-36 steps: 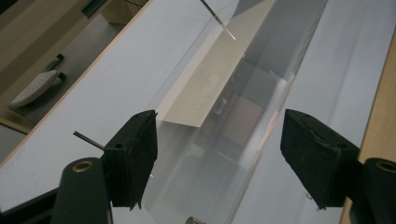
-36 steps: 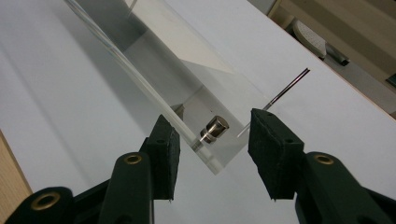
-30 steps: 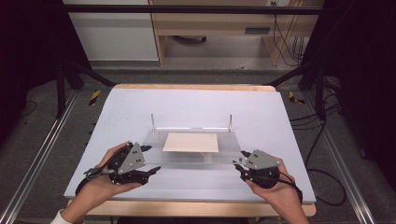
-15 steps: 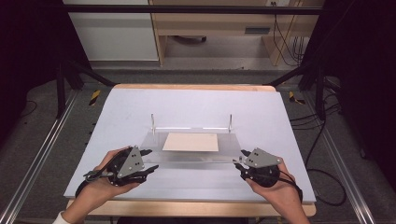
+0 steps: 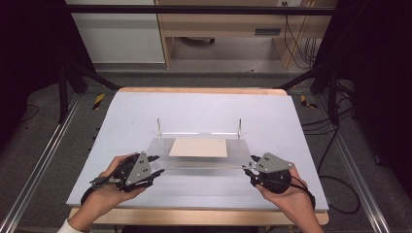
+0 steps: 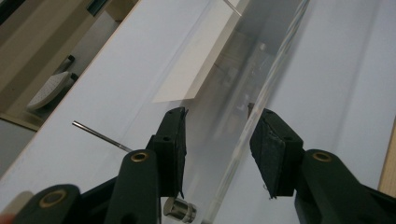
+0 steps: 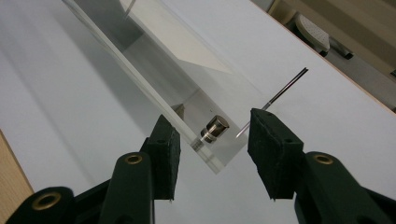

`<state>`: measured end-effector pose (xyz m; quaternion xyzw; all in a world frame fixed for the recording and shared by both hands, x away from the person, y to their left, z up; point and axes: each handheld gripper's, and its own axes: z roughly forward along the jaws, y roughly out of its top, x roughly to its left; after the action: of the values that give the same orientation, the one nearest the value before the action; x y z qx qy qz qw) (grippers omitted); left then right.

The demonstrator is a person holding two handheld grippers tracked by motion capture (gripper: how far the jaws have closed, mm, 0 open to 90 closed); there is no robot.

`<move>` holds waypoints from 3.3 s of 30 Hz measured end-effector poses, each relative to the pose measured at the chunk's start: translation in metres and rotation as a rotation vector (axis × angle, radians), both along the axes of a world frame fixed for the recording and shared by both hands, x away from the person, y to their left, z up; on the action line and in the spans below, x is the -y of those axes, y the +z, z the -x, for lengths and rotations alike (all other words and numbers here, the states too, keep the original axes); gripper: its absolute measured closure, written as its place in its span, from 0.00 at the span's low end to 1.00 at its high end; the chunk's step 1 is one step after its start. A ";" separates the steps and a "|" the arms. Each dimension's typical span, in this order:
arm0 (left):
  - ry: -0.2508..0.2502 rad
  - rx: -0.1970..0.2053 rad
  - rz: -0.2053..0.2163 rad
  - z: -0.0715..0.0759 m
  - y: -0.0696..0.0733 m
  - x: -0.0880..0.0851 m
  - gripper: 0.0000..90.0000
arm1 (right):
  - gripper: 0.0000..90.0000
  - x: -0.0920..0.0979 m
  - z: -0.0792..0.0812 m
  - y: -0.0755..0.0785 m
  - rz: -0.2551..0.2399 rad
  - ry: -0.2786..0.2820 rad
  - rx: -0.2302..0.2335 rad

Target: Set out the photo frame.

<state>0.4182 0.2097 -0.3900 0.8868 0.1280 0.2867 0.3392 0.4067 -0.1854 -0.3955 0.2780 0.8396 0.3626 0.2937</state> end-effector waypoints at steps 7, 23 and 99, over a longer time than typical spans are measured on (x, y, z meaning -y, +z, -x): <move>0.001 0.023 -0.018 -0.001 -0.002 0.004 0.66 | 0.61 0.000 0.000 0.001 0.001 -0.001 -0.004; 0.041 0.108 -0.060 0.002 0.002 0.011 0.76 | 0.55 0.005 -0.006 0.001 -0.056 0.010 0.002; 0.003 -0.088 0.061 -0.098 0.092 0.001 0.71 | 0.63 0.006 -0.082 0.054 -0.198 -0.003 0.080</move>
<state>0.5158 0.2087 -0.2975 0.8877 0.1528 0.2437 0.3595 0.4883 -0.1917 -0.3416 0.2923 0.7869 0.4543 0.2984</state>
